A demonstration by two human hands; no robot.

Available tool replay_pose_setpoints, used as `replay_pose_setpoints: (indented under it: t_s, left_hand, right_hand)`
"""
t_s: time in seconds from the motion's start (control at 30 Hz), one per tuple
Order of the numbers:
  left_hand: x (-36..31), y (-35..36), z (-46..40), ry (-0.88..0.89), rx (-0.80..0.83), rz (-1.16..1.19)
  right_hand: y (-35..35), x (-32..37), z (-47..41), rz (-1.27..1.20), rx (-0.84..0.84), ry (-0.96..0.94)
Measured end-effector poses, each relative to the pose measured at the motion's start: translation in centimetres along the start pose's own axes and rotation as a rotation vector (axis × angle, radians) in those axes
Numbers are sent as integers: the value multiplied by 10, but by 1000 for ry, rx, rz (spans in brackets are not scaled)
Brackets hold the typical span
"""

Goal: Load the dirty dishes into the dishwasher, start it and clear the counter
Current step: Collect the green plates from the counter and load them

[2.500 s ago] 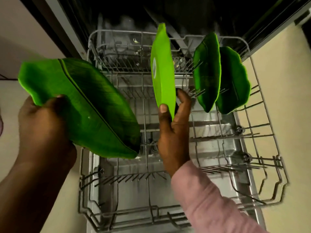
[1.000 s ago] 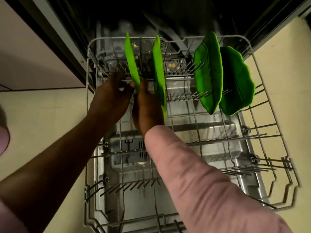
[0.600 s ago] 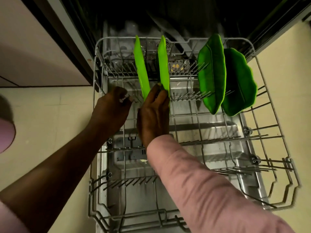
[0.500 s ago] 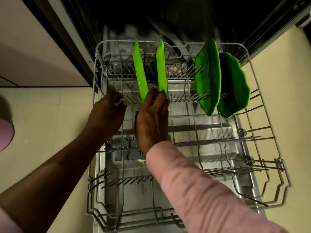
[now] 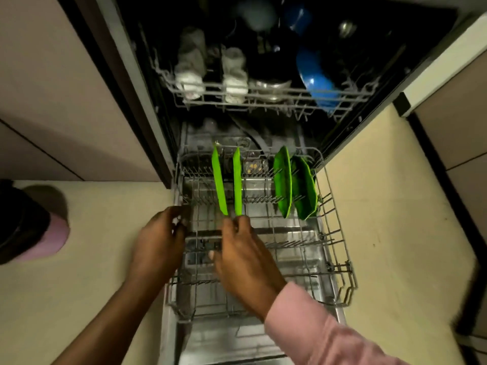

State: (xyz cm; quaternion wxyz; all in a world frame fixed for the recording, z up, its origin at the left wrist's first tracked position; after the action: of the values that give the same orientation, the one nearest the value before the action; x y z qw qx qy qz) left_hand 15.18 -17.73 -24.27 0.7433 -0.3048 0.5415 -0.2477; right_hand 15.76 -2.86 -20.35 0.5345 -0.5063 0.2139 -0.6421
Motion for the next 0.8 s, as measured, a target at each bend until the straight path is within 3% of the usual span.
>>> replay_pose_setpoints:
  t_s: [0.27,0.47,0.63,0.8]
  left_hand:
    - [-111,-153,104,125,-68,-184]
    - [-166,-270,164,198,-190,-297]
    - [-171,-361,190,238,-385,-280]
    - [-128,-450,207,198,-525,-80]
  right_hand:
    - [-120,75,129,39,-20,-145]
    - [-202,138,178,127,-67,-368]
    - [-261,196,179,216,-107,-530]
    - [-283,272,166,202,-134,-605]
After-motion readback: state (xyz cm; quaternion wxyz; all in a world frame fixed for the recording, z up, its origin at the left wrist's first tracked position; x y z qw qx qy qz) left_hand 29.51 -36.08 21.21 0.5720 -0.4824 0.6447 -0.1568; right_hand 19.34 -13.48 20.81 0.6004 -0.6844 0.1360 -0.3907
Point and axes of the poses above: each hand's wrist, its own z-axis away from the middle knuckle, its own y-axis out of the palm, x = y × z, the point moved 4 cm from there along -z, towards the middle knuckle, and after that the axes turned 3 degrees about x, right-handed, at the moved point
